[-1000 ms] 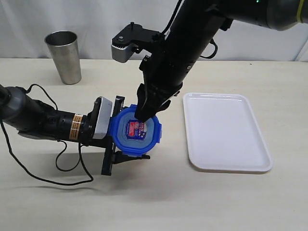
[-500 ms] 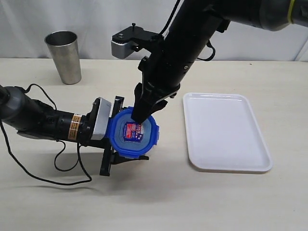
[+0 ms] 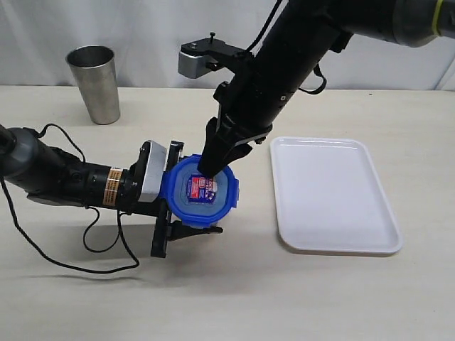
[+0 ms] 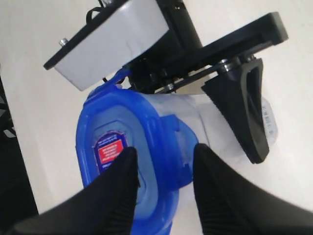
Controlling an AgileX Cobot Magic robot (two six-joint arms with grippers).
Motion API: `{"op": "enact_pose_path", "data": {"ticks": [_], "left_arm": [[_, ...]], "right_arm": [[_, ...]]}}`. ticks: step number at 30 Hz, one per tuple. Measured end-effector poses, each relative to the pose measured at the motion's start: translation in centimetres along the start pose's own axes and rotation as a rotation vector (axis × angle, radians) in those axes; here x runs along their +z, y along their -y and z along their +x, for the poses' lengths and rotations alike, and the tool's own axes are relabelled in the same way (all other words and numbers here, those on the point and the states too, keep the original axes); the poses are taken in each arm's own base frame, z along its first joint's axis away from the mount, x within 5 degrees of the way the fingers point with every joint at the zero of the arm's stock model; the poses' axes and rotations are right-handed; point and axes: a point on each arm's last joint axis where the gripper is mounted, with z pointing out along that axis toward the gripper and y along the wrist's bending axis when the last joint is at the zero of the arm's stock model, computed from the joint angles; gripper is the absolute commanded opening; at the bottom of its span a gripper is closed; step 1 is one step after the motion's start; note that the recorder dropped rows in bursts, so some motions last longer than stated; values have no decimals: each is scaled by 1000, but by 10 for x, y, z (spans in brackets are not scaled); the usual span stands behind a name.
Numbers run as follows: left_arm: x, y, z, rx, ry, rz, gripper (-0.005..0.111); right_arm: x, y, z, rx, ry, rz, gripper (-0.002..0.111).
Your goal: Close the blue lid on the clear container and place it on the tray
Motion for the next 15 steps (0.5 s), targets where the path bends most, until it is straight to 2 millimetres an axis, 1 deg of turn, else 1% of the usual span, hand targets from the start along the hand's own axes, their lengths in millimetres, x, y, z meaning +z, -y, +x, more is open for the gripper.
{"op": "enact_pose_path", "data": {"ticks": [7, 11, 15], "left_arm": [[2, -5, 1, -102, -19, -60, 0], [0, -6, 3, -131, -36, -71, 0], [0, -6, 4, -138, -36, -71, 0]], "right_arm": [[-21, 4, 3, 40, -21, 204, 33], [-24, 13, 12, 49, -84, 300, 33], [-24, 15, 13, 80, -85, 315, 33]]}}
